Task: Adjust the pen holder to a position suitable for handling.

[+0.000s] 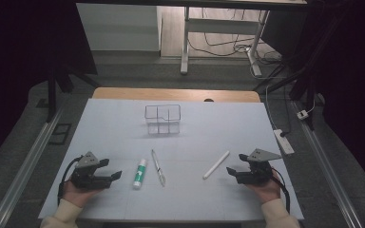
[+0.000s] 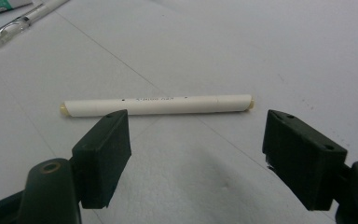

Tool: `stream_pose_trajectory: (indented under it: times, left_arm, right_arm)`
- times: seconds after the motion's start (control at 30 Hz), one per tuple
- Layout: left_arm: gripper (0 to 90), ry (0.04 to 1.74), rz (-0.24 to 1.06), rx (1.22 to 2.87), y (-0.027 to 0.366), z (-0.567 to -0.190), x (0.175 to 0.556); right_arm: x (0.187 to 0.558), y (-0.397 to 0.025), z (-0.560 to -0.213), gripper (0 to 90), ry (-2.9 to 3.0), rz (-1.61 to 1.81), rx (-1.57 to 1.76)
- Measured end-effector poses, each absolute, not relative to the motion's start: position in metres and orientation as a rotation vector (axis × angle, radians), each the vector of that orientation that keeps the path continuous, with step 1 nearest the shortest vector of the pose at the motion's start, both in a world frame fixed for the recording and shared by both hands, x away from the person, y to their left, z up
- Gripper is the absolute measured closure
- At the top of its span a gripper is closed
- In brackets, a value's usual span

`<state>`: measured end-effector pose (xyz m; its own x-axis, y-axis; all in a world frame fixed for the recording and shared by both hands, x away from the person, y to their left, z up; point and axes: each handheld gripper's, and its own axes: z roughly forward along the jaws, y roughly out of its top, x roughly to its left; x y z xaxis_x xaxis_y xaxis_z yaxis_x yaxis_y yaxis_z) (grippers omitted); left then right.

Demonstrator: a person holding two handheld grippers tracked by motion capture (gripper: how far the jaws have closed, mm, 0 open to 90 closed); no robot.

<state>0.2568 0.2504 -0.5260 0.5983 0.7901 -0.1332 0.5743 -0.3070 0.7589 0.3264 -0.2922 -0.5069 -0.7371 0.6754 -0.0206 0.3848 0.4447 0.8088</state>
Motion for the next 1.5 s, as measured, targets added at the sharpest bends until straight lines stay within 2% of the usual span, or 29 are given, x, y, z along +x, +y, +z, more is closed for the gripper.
stream_pose_trajectory:
  times: [0.93,1.5]
  left_arm:
    - [25.3,1.092,0.346,2.005,0.252,-0.524,0.261]
    - [27.9,1.093,0.354,2.024,0.244,-0.509,0.289]
  right_arm:
    - [0.325,-0.291,-0.507,23.3,2.370,1.180,0.900]
    - [0.325,-0.288,-0.506,23.5,2.374,1.196,0.891]
